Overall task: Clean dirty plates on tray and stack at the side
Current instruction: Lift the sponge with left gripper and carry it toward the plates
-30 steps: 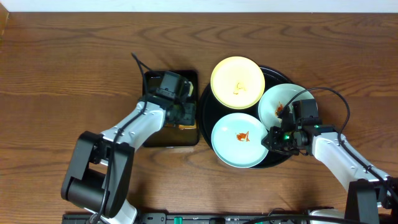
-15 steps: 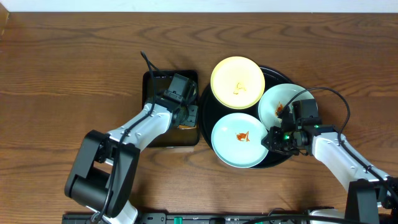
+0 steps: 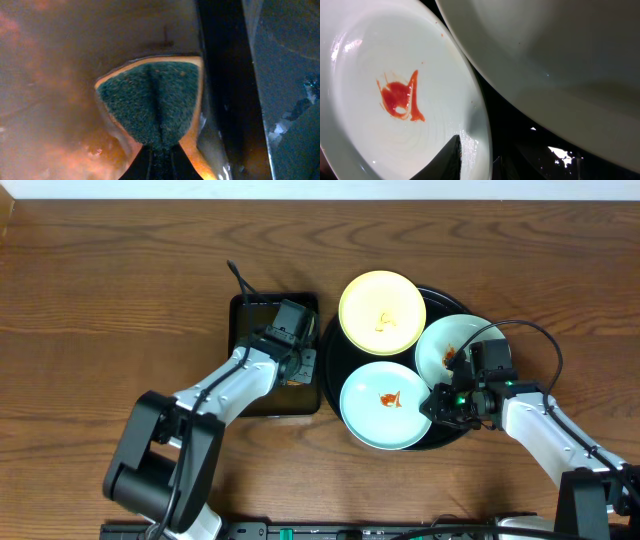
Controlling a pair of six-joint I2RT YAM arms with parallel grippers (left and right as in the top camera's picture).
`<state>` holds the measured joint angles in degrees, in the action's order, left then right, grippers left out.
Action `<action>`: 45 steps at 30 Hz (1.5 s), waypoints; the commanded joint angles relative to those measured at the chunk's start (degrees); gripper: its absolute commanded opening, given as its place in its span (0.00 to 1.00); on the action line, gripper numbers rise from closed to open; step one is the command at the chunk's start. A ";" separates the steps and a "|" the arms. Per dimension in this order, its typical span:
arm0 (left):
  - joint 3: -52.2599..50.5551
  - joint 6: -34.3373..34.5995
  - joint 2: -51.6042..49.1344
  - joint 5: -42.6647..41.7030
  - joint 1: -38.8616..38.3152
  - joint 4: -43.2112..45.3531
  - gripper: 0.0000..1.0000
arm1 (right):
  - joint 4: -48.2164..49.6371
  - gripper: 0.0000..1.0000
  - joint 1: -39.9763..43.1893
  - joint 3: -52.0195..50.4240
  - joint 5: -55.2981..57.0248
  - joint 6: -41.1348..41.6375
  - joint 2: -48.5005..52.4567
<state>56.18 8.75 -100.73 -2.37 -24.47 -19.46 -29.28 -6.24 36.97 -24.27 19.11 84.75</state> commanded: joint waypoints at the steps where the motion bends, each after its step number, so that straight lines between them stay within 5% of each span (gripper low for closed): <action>1: 0.33 -0.55 5.68 2.91 0.35 -0.07 0.07 | 0.15 0.24 -0.61 -0.26 -0.85 0.81 0.28; 45: 0.31 -4.48 21.38 8.28 4.04 18.27 0.08 | 1.88 0.27 -0.59 -0.26 0.04 0.79 0.28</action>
<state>56.18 5.48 -80.66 4.75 -20.67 -1.56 -27.55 -6.24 36.95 -24.18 19.11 84.75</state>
